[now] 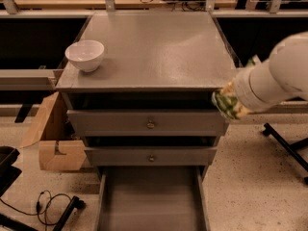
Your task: Pick green jalapeno chip bag from bottom drawer and place on counter
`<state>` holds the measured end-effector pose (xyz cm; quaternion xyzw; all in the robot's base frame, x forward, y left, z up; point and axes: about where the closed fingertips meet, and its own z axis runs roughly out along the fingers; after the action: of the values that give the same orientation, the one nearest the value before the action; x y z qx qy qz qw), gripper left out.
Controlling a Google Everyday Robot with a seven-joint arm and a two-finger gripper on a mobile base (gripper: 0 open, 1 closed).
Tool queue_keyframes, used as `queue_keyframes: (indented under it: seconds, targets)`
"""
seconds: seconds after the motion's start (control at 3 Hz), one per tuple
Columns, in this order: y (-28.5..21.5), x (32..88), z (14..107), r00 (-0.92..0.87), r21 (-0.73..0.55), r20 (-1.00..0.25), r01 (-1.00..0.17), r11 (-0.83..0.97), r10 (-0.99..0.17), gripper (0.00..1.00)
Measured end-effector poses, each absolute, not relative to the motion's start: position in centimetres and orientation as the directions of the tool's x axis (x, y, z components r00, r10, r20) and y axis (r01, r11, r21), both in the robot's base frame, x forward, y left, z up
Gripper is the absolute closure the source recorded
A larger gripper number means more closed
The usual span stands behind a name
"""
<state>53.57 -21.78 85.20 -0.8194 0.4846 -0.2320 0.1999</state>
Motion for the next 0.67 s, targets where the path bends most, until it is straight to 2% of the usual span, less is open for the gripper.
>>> queue_keyframes:
  seconds: [0.33,0.67]
  targets:
    - [-19.0,54.6,92.6,0.425,-0.573,0.367,-0.597,-0.561,-0.827,1.0]
    - [-15.7,57.2,98.3,0.461,-0.622,0.442,-0.461,-0.633,-0.77,1.0]
